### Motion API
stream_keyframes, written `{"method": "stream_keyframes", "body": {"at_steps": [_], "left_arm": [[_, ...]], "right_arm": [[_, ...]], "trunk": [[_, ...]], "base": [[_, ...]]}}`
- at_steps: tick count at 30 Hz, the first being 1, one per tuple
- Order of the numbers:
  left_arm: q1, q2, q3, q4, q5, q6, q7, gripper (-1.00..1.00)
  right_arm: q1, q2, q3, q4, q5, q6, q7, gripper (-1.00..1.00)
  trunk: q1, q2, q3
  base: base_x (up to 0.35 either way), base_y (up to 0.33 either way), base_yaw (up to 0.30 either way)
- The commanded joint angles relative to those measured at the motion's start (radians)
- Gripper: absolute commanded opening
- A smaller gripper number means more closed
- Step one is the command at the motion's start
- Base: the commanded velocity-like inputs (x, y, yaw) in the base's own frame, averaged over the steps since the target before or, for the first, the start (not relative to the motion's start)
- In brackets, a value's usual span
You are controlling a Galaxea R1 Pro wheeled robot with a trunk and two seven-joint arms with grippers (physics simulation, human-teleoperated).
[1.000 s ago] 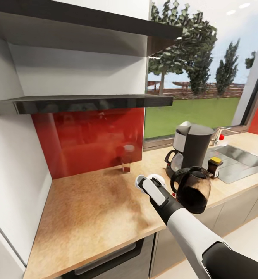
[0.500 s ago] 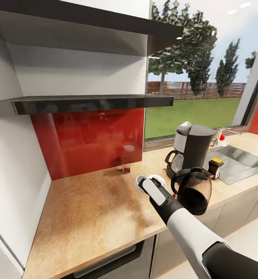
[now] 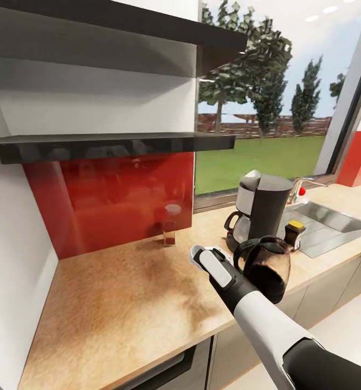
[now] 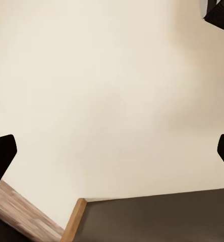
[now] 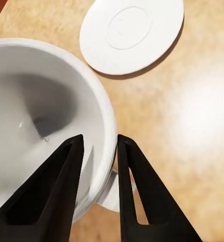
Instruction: Set up a coffee station on the kitchen countertop: keep the coffee maker on the countertop, move the bottle of coffee from the kitchen shelf to the counter next to the coffee maker, place a paper coffee filter on top of the coffee maker, put the saucer next to the coffee maker with the coffee cup on the saucer, and place the electric kettle next to the coffee maker.
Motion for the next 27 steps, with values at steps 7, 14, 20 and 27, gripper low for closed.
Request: {"method": "stream_keyframes", "body": {"at_steps": [7,14,20,27], "left_arm": [[0.0,0.0,-0.008,0.002,0.01,-0.005,0.001,1.0],[0.0,-0.001,-0.008,0.002,0.01,-0.005,0.001,1.0],[0.0,-0.002,-0.007,0.002,0.01,-0.004,0.001,1.0],[0.0,-0.002,-0.007,0.002,0.01,-0.004,0.001,1.0]], "right_arm": [[-0.001,0.0,0.001,-0.001,0.0,0.006,-0.003,-1.0],[-0.001,0.0,0.0,-0.001,0.0,0.007,-0.003,-1.0],[-0.001,0.0,0.0,-0.001,0.0,0.006,-0.003,-1.0],[-0.001,0.0,0.0,-0.001,0.0,0.006,-0.003,-1.0]], "trunk": [[0.001,-0.001,-0.001],[0.001,-0.001,-0.001],[0.001,-0.001,-0.001],[0.001,-0.001,-0.001]], "base": [[0.003,0.0,-0.002],[0.082,0.0,0.0],[0.014,0.0,0.0],[0.076,0.0,-0.001]]}}
